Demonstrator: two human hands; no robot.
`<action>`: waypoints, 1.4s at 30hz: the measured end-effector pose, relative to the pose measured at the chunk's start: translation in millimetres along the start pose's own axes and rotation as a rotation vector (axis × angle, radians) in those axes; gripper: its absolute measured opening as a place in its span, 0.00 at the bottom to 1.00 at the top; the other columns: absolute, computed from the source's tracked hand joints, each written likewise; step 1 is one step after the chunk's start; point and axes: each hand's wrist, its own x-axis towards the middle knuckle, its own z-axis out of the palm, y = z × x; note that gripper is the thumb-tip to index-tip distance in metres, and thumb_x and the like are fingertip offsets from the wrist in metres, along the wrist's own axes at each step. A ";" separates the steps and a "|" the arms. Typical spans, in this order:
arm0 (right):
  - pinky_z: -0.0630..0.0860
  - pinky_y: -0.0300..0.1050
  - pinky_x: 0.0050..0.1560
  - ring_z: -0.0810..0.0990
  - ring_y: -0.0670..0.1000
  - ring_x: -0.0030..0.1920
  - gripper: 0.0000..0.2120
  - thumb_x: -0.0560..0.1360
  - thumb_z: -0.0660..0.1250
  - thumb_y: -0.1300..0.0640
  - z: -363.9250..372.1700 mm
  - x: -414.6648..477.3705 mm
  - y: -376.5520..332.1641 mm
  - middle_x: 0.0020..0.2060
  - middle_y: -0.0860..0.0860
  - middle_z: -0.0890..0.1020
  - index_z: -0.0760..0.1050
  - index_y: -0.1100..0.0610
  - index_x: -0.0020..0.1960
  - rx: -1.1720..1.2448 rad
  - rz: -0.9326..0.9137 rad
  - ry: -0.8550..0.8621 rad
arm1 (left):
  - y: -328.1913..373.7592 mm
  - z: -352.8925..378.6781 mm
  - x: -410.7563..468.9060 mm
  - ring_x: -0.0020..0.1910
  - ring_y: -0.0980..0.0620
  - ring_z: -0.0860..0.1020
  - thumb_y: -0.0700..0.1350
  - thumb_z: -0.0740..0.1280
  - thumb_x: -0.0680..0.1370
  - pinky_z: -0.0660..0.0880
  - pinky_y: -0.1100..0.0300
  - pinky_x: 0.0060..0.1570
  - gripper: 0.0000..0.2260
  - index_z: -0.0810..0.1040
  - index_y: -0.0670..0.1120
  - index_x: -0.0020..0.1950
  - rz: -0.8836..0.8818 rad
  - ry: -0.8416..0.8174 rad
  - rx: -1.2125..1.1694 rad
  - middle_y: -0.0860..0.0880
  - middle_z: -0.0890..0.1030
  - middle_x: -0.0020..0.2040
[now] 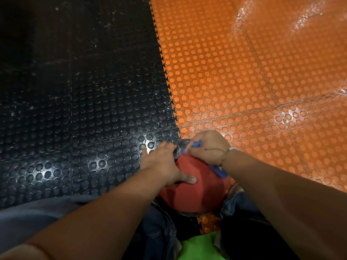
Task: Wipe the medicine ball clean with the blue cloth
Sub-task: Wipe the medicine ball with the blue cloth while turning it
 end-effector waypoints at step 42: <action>0.66 0.47 0.59 0.70 0.53 0.57 0.14 0.76 0.59 0.50 33.6 -78.2 -9.1 0.58 0.46 0.76 0.76 0.47 0.58 -0.420 -0.105 0.174 | -0.6 7.3 -15.6 0.75 0.53 0.59 0.71 0.71 0.60 0.36 0.41 0.71 0.51 0.51 0.60 0.77 0.003 -0.025 0.097 0.56 0.57 0.77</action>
